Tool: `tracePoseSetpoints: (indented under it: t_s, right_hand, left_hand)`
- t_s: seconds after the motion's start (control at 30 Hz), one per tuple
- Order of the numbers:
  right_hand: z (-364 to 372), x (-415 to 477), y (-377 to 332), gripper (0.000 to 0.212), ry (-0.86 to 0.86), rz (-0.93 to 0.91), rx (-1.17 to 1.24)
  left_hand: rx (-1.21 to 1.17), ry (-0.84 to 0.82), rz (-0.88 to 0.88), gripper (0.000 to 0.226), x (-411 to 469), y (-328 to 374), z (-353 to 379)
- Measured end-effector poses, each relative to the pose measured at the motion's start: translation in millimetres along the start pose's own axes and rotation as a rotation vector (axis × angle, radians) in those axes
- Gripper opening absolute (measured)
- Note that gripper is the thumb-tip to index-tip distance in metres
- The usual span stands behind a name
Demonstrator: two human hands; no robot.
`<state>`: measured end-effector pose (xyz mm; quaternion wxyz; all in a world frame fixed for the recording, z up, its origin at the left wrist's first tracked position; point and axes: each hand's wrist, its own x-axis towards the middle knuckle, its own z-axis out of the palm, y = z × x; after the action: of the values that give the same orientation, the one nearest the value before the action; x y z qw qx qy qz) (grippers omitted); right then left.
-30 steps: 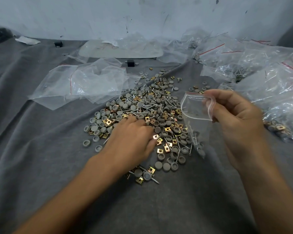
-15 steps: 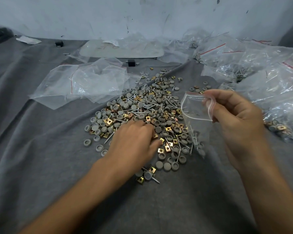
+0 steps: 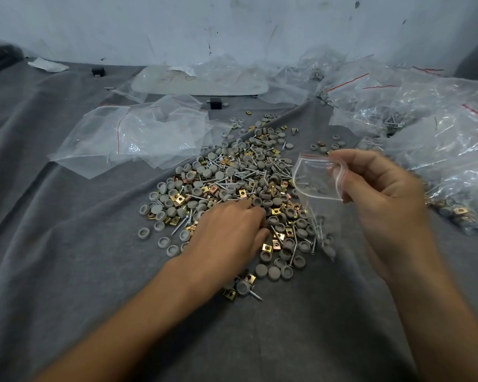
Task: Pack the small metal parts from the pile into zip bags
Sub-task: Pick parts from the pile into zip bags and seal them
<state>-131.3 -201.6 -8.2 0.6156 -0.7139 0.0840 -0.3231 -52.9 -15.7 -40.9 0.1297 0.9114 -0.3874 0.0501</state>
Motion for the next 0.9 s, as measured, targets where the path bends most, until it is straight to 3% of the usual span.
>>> tracePoseSetpoints:
  t_s: [0.23, 0.43, 0.77, 0.9]
  right_hand:
    - [-0.2, -0.3, 0.5, 0.027, -0.016, -0.010, -0.007]
    - [5.2, -3.6, 0.9, 0.028, -0.059, -0.024, -0.002]
    - [9.3, -5.6, 1.9, 0.028, -0.085, -0.023, -0.015]
    - [9.8, -6.4, 2.3, 0.028, -0.092, -0.021, -0.023]
  left_hand:
    - [0.043, -0.128, 0.069, 0.022, -4.4, -4.7, -7.3]
    - [-0.097, -0.278, -0.017, 0.018, -6.0, -11.5, -17.4]
    - [0.153, -0.141, 0.057, 0.019, -6.3, -1.9, -15.5]
    - [0.042, -0.148, 0.047, 0.018, -8.3, -10.1, -13.2]
